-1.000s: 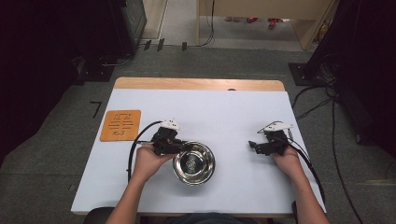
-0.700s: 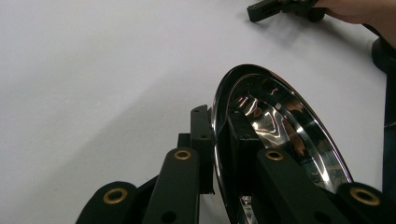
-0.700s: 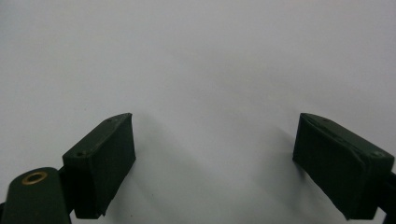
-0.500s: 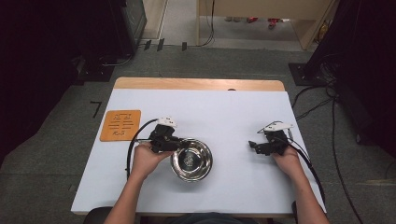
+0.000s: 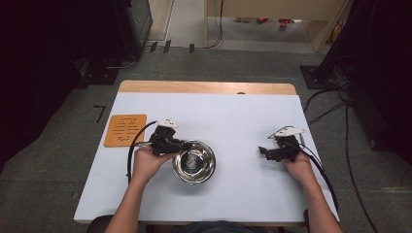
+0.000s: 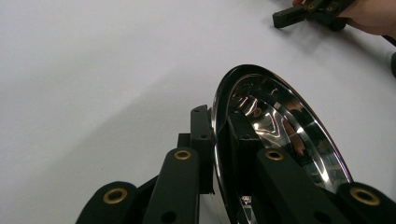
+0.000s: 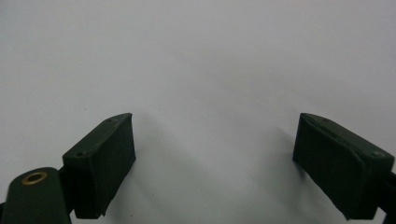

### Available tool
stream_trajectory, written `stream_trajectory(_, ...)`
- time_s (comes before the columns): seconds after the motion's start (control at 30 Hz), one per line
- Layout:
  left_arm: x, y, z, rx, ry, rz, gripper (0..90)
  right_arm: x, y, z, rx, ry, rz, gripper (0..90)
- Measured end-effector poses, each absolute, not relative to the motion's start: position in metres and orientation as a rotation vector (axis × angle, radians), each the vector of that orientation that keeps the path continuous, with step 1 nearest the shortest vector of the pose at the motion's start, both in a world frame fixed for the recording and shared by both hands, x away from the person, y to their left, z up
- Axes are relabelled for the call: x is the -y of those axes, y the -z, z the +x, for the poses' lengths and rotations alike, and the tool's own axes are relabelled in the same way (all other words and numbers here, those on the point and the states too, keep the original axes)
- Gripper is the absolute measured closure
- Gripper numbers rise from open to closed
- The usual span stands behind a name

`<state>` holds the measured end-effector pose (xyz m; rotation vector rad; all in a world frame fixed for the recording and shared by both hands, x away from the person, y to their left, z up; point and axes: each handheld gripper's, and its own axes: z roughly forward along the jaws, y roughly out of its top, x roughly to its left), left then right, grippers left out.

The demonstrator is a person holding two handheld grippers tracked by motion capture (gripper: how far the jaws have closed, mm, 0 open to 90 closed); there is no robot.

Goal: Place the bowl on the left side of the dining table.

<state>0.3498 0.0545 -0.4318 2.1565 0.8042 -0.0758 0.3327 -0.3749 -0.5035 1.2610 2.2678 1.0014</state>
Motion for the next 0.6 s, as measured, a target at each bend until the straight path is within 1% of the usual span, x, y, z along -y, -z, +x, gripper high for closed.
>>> stream_trajectory(0.6, -0.071, 0.433, 0.357, -0.858, 0.067, 2.138, 84.3, 0.375, 0.503, 0.333, -2.268, -1.001, 1.261, 12.4)
